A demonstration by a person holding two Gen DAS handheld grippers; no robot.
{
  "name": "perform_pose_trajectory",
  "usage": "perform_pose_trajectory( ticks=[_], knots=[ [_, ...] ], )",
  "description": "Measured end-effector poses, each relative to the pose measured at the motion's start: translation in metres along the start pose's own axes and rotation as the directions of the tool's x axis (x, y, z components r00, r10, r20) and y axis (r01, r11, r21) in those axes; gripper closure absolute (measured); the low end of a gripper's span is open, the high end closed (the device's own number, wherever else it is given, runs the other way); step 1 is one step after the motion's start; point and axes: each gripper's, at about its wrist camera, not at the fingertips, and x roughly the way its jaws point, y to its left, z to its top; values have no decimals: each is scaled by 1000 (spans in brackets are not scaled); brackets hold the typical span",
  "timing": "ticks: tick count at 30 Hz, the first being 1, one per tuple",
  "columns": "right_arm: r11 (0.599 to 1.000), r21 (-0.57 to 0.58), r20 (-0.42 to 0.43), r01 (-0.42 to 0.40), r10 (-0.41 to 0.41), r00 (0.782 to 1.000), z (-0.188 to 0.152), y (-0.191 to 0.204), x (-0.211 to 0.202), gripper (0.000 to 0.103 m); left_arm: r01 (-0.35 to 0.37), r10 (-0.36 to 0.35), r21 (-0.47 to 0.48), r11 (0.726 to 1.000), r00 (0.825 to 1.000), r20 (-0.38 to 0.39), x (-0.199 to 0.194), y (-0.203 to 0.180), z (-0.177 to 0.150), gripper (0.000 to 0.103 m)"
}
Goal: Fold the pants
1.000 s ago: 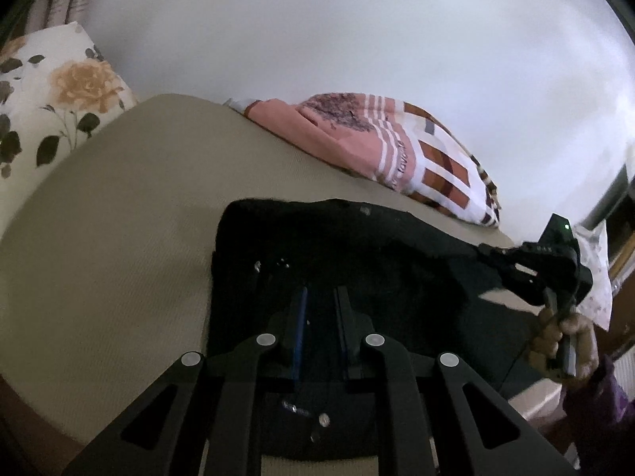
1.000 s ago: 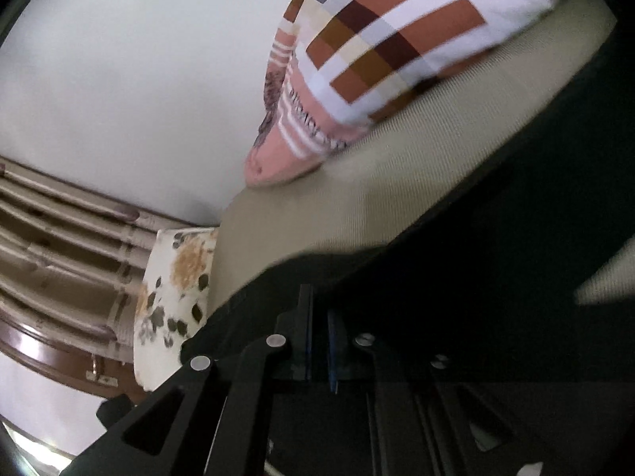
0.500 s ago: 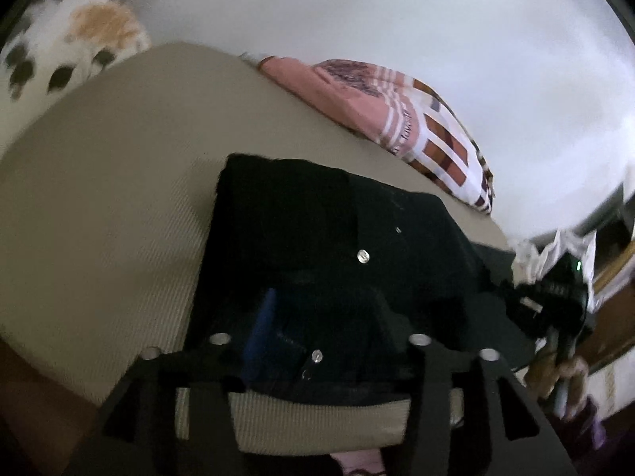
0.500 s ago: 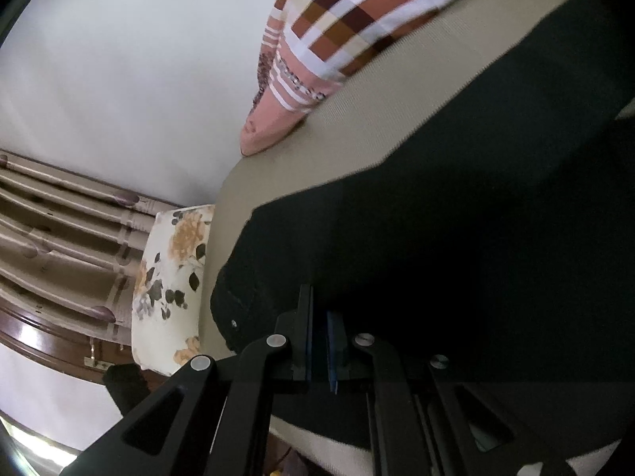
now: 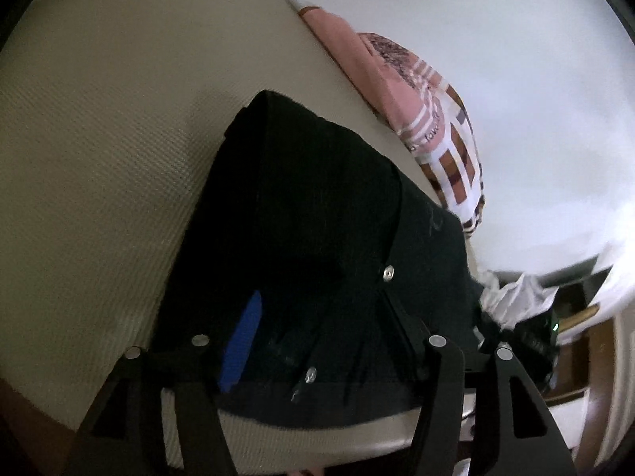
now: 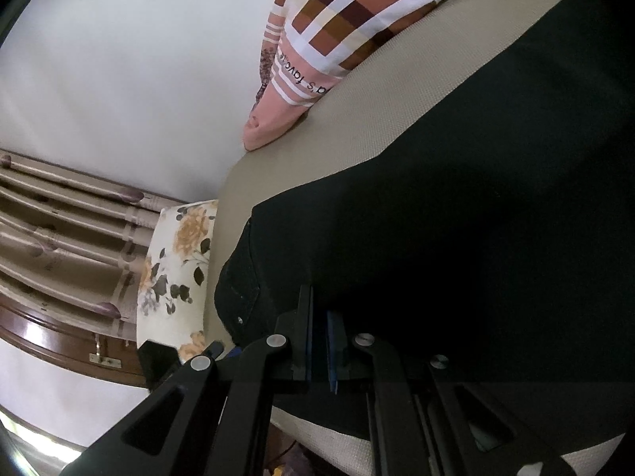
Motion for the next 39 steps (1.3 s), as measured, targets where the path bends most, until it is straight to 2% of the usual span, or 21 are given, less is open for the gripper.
perform_pose_trajectory(
  ticks=[2, 3, 4, 5, 6, 9, 14, 16, 17, 19, 21, 23, 25, 28, 29, 31, 34, 38, 39],
  knots=[
    [1000, 1, 2, 0, 0, 1000, 0, 1, 0, 96, 15, -15, -10, 1000, 1000, 24, 0, 2, 3, 44],
    [1000, 0, 3, -2, 2, 1000, -1, 1, -1, 96, -9, 10, -5, 1000, 999, 34, -2, 1, 3, 65],
    [1000, -2, 3, -5, 5, 1000, -1, 2, -1, 96, -36, 36, -2, 999, 999, 40, -3, 1, 3, 77],
    [1000, -7, 5, -4, 4, 1000, -2, 3, -2, 96, -41, 42, -15, 999, 998, 44, -6, 3, 3, 94],
    [1000, -14, 6, -4, 4, 1000, -2, 5, -3, 96, -55, 57, -31, 998, 997, 54, -8, 5, 2, 97],
    [1000, -15, -1, -12, 12, 1000, -6, 8, -4, 96, -64, 70, -69, 996, 993, 99, -27, 6, -4, 99],
    [1000, -9, -18, -7, 7, 1000, -25, 6, -12, 96, -79, 83, -38, 996, 991, 105, -51, 0, -18, 99],
    [1000, 3, -27, -9, 9, 1000, -33, 2, -13, 96, -55, 56, -17, 998, 997, 51, -48, -4, -22, 99],
    [1000, 10, -32, -13, 13, 999, -36, 0, -13, 96, -17, 18, -34, 999, 1000, 23, -45, -4, -26, 96],
    [999, 25, -36, -21, 22, 999, -38, -2, -13, 96, 44, -46, -83, 996, 999, -23, -36, -4, -31, 83],
    [999, 32, -33, -34, 35, 999, -37, -2, -14, 96, 60, -66, -113, 992, 997, -50, -26, -6, -36, 53],
    [998, 33, -25, -52, 53, 998, -35, 3, -17, 96, 49, -59, -143, 989, 996, -65, -17, -8, -39, 47],
    [997, 27, -19, -72, 72, 997, -35, 9, -22, 96, 88, -106, -189, 978, 990, -90, -8, -7, -39, 46],
    [995, 27, -15, -101, 101, 995, -34, 18, -28, 96, 117, -140, -265, 957, 988, -67, 1, -6, -42, 38],
    [993, 34, -15, -115, 115, 993, -33, 20, -29, 96, 152, -176, -303, 941, 983, -55, 5, -5, -42, 35],
    [989, 45, -17, -142, 143, 990, -32, 22, -31, 96, 175, -197, -341, 924, 980, -29, 12, -6, -42, 32],
    [983, 67, -23, -168, 170, 985, -33, 23, -31, 96, 158, -177, -326, 932, 984, -30, 23, -14, -38, 31],
    [981, 87, -39, -171, 175, 984, -37, 21, -31, 96, 122, -122, -269, 955, 992, 19, 25, -22, -30, 32],
    [982, 90, -42, -169, 173, 984, -37, 21, -30, 96, 110, -103, -265, 958, 994, 41, 22, -21, -29, 40]
  ],
)
